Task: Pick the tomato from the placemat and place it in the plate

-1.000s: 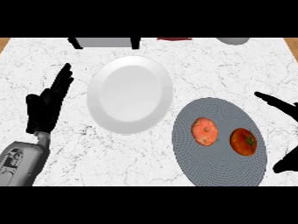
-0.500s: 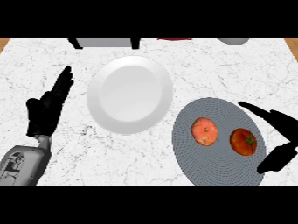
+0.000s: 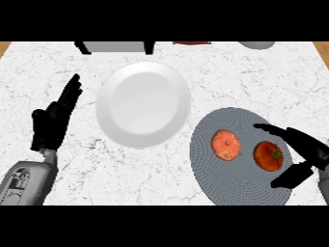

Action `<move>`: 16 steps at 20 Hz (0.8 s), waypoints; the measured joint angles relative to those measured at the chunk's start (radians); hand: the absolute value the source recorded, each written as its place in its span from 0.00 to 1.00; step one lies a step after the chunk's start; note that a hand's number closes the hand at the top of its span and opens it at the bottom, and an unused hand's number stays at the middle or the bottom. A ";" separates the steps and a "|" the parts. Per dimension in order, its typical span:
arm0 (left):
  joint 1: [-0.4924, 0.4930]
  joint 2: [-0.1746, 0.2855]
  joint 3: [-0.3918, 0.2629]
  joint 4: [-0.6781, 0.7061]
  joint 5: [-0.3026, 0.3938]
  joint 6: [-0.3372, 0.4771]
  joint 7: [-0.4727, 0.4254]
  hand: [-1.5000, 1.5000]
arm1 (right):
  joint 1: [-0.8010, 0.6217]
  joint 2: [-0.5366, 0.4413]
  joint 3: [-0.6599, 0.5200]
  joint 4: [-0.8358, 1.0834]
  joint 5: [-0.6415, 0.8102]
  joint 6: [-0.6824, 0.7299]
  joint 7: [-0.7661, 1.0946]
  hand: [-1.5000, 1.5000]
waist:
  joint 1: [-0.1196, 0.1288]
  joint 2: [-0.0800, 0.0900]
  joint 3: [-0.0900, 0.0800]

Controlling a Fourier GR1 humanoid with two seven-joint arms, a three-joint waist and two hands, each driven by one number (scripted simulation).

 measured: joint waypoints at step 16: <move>-0.005 -0.022 0.058 -0.003 -0.029 -0.040 0.010 0.50 | -0.031 0.122 -0.038 0.053 0.252 -0.239 0.078 1.00 | -0.011 -0.006 -0.003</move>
